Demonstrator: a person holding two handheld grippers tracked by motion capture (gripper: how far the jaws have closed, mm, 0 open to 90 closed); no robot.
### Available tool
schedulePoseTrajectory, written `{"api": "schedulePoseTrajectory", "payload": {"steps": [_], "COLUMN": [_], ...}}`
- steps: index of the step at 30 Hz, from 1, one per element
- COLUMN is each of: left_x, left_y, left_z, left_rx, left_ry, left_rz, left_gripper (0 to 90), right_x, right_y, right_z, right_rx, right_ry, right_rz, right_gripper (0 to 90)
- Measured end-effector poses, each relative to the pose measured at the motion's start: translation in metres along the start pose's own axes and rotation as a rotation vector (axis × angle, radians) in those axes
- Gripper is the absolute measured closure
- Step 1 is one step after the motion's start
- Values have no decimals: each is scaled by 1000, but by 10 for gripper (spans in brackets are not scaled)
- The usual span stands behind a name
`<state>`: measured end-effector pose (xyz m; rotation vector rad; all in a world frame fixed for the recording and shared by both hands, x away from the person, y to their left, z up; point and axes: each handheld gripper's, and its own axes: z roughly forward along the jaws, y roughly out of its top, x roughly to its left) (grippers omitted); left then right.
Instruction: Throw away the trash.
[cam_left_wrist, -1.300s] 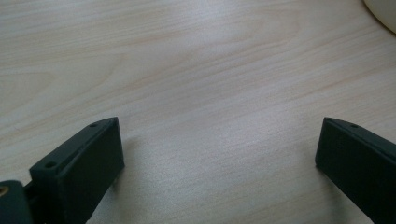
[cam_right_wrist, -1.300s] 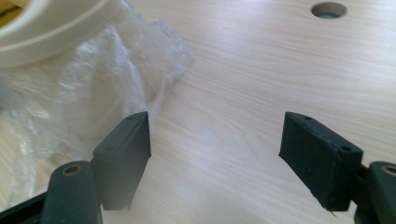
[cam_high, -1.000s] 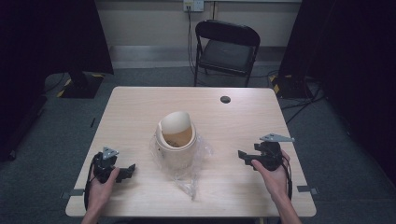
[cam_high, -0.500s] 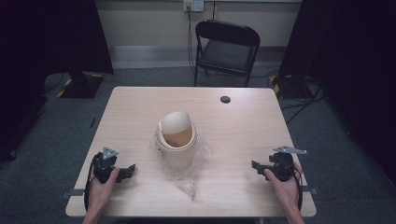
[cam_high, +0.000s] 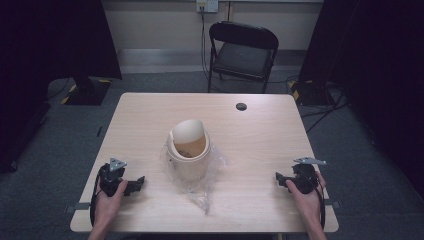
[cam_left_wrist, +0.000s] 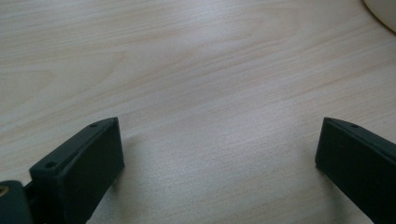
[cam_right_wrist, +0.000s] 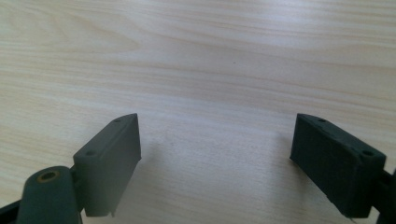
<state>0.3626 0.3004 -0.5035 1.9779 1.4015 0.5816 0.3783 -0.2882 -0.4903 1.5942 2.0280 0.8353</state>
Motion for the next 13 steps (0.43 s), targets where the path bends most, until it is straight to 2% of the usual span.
{"api": "schedulePoseTrajectory", "payload": {"steps": [4, 6, 7, 11, 13], "left_x": [0, 0, 0, 0, 0], "left_y": [0, 0, 0, 0, 0], "left_z": [0, 0, 0, 0, 0], "left_rx": [0, 0, -1, -1, 0], "left_ry": [0, 0, 0, 1, 0], "left_rz": [0, 0, -1, -1, 0], "left_gripper": [5, 5, 5, 5, 5], "right_x": [2, 4, 5, 5, 5], "right_y": [-2, -4, -5, -9, -9], "right_z": [2, 3, 4, 5, 5], "right_rx": [-16, -24, -36, -70, -70], "right_ry": [-31, -45, -51, -50, -51], "right_rz": [6, -17, -13, -11, -11], "right_gripper": [146, 136, 131, 119, 119]}}
